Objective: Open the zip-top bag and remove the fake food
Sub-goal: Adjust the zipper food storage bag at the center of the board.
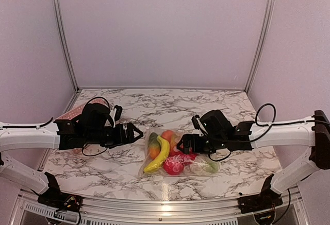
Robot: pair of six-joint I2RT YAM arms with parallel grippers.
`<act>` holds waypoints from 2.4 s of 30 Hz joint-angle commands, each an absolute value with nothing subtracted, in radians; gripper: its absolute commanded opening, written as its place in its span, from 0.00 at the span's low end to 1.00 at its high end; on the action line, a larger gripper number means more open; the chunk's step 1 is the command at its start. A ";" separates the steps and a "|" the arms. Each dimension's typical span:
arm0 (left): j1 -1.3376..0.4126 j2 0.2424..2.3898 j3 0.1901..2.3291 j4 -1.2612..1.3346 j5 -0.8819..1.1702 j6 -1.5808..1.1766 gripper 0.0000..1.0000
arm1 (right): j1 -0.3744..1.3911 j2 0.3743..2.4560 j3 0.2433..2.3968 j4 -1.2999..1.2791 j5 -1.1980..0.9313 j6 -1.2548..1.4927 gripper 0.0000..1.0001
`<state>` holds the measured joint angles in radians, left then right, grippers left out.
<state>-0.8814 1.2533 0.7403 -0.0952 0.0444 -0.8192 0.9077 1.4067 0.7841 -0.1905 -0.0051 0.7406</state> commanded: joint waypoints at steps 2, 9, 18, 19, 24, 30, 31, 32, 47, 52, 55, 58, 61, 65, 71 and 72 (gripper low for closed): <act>-0.901 1.261 0.657 -0.089 0.089 -0.846 0.99 | 0.938 1.318 0.824 -0.347 0.089 0.739 0.99; -0.941 1.339 0.637 -0.048 0.141 -0.832 0.99 | 1.029 1.218 0.872 -0.536 0.151 0.772 0.99; -0.942 1.401 0.669 -0.036 0.164 -0.820 0.99 | 1.287 1.225 0.867 -0.541 0.083 0.948 0.99; -0.943 1.408 0.675 -0.037 0.167 -0.817 0.99 | 1.294 1.234 0.850 -0.520 0.060 0.956 0.99; -0.942 1.441 0.720 -0.057 0.165 -0.804 0.99 | 1.262 1.241 0.744 -0.396 0.012 0.980 0.99; -0.923 1.448 0.762 -0.083 0.146 -0.793 0.99 | 1.096 1.244 0.690 -0.315 -0.045 0.904 0.99; -0.916 1.449 0.767 -0.086 0.145 -0.790 0.99 | 1.063 1.247 0.688 -0.316 -0.043 0.887 0.99; -0.909 1.451 0.773 -0.090 0.146 -0.786 0.99 | 1.022 1.245 0.684 -0.315 -0.045 0.874 0.99; -0.823 1.621 0.911 -0.064 0.210 -0.733 0.99 | 0.432 1.572 0.952 -0.102 -0.157 0.572 0.99; -0.815 1.657 0.902 -0.033 0.232 -0.741 0.99 | 0.427 1.590 1.025 -0.164 -0.132 0.531 0.99; -0.805 1.677 0.883 0.017 0.251 -0.756 0.99 | 0.426 1.538 0.982 -0.191 -0.116 0.532 0.99; -0.785 1.702 0.879 0.068 0.279 -0.767 0.98 | 0.428 1.457 0.903 -0.199 -0.123 0.548 0.99; -0.763 1.745 0.904 0.110 0.314 -0.766 0.93 | 0.439 1.368 0.808 -0.205 -0.141 0.571 0.99; -0.759 1.827 0.967 0.140 0.363 -0.752 0.81 | 0.458 1.282 0.732 -0.219 -0.139 0.592 0.98; -0.773 1.904 1.018 0.184 0.429 -0.781 0.51 | 0.439 1.280 0.679 -0.165 -0.146 0.592 0.98; -0.779 1.910 1.025 0.183 0.430 -0.784 0.46 | 0.431 1.287 0.671 -0.141 -0.160 0.592 0.98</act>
